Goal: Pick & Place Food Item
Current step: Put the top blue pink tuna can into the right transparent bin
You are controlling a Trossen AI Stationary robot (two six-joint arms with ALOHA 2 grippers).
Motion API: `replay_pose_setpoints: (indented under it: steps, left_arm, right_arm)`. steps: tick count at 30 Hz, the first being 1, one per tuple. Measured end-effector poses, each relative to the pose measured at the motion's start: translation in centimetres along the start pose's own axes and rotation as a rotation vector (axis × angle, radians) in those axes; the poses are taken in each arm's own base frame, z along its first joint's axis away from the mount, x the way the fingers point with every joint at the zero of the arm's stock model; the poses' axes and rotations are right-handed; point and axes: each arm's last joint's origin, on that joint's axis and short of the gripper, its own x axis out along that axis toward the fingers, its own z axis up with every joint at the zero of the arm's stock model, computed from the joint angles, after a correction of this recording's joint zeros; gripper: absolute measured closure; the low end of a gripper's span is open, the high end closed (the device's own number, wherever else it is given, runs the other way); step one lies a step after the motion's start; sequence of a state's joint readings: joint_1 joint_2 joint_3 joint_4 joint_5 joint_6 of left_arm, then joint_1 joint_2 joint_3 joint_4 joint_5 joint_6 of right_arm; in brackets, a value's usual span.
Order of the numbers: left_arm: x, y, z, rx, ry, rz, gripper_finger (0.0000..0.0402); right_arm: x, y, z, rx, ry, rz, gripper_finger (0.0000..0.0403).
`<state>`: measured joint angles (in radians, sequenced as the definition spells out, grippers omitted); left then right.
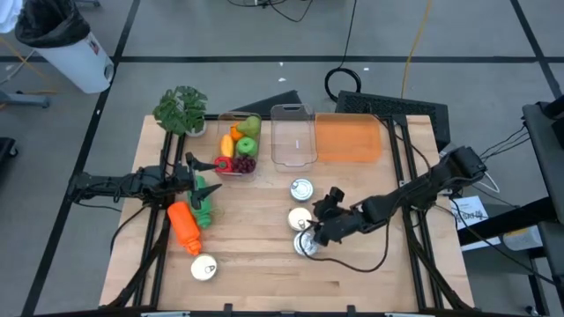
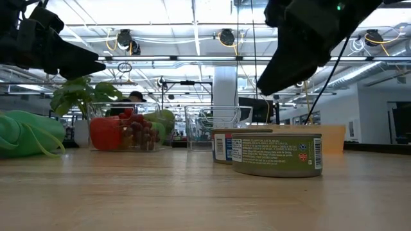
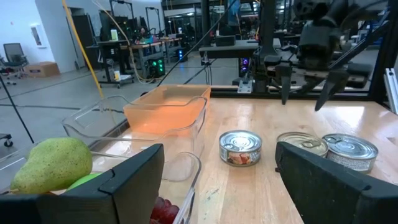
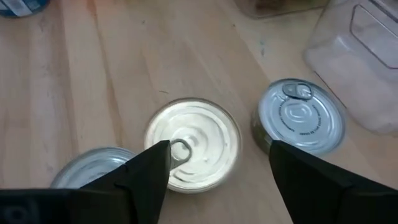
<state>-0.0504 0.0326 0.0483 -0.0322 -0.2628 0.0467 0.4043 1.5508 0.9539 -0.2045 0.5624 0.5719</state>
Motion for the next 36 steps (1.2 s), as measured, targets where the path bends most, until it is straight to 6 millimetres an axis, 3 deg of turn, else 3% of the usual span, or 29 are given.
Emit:
replay_pose_setpoints:
  steps: [8,12,23,36]
  left_arm:
    - [0.0,0.0,0.0,-0.001,0.0,0.0,0.0078]
    - [0.0,0.0,0.0,-0.001,0.0,0.0,0.0078]
    - [0.0,0.0,0.0,0.0,0.0,0.0,0.0078]
    - [0.0,0.0,0.0,0.001,0.0,0.0,0.0078]
  right_arm:
    - [3.7,-0.5,-2.6,-0.002,0.094,-0.107,0.0147]
    - [4.5,-0.8,-2.9,0.026,0.108,-0.137,0.0147]
    - [2.8,-2.3,-3.0,0.04,0.178,-0.244,0.0147]
    - [2.5,-3.3,-4.2,0.07,0.233,-0.339,0.0147]
